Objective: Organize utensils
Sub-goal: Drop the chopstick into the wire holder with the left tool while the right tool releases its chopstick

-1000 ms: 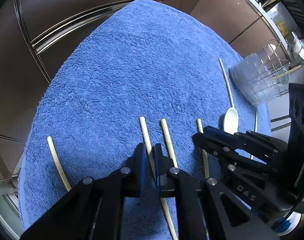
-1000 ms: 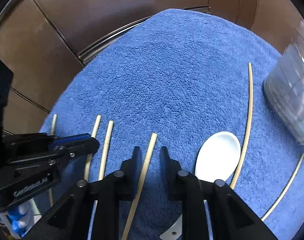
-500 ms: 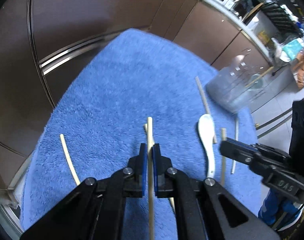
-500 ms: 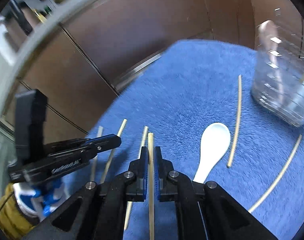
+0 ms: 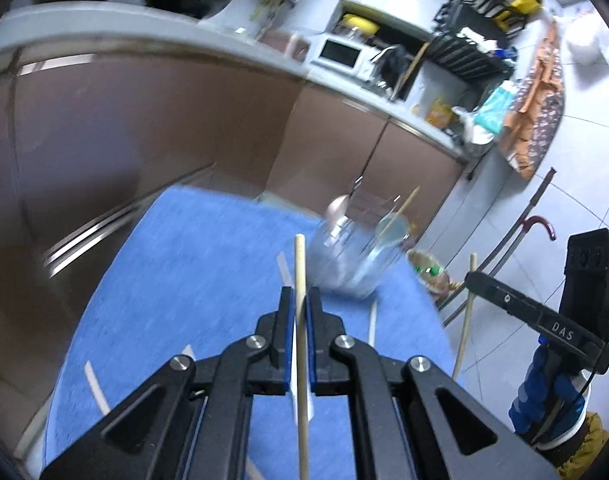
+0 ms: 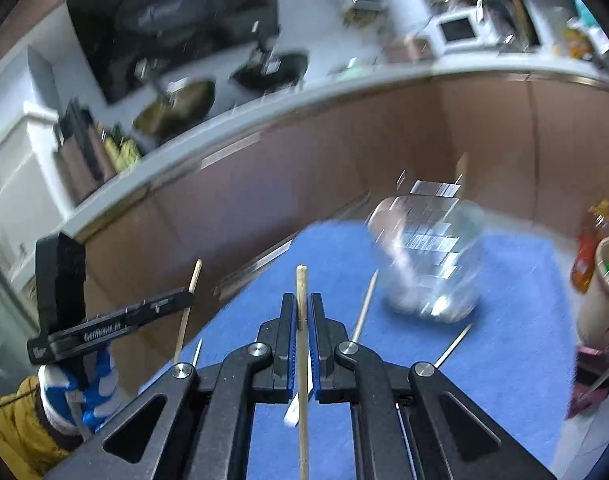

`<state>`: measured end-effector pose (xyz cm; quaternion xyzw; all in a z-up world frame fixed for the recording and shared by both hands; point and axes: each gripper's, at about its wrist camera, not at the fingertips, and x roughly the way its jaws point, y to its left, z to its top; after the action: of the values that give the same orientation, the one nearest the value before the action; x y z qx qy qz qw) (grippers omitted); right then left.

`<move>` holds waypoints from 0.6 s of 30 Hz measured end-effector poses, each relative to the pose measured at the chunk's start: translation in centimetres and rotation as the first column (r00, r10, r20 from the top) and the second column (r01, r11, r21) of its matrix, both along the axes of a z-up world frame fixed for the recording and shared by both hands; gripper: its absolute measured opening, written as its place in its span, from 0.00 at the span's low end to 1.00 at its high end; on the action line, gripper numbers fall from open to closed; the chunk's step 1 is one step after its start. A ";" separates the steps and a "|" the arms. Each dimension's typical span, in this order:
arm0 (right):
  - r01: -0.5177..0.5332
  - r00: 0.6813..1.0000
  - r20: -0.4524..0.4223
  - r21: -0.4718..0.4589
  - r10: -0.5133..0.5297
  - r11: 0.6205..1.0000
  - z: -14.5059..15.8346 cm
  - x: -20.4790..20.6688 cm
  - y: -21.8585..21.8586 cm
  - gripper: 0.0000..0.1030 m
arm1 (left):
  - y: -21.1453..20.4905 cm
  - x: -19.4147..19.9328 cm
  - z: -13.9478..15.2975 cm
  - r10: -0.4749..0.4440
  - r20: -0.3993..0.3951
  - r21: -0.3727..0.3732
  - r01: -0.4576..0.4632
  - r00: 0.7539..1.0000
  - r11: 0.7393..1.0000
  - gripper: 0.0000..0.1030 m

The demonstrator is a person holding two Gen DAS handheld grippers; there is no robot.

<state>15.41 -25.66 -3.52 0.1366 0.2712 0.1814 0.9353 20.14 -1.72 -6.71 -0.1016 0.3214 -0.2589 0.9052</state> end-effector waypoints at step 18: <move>0.283 0.892 0.363 0.011 -0.267 0.959 5.9 10.9 -5.8 0.06 | -15.3 16.5 7.5 0.123 0.188 -0.190 -0.087 0.974 0.978 0.05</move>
<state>26.33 -31.50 2.35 0.1181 0.0764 0.0634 0.9880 36.64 -17.01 0.78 -0.1736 0.1986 -0.2476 0.9323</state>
